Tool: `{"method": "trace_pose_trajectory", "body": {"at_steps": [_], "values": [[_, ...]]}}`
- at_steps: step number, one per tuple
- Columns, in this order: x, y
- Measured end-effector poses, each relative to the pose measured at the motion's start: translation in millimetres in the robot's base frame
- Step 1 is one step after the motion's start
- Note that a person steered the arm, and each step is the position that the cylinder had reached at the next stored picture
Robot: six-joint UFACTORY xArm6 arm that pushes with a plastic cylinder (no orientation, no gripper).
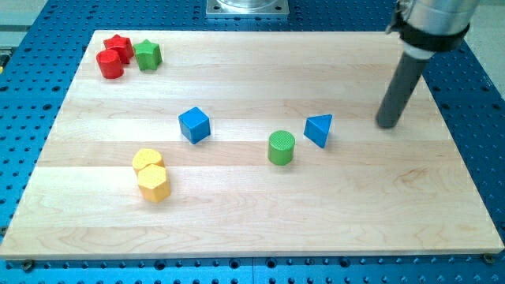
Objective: Push the triangle slightly to the left
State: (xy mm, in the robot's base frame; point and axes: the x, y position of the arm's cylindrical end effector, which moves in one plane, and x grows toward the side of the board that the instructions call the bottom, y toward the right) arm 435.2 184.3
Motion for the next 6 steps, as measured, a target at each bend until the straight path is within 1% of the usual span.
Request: {"method": "trace_pose_trajectory", "body": {"at_steps": [1,2,3,4,5,6], "values": [[3,-85],[9,-116],[12,-47],[28,-113],[28,-167],[27,-205]]}}
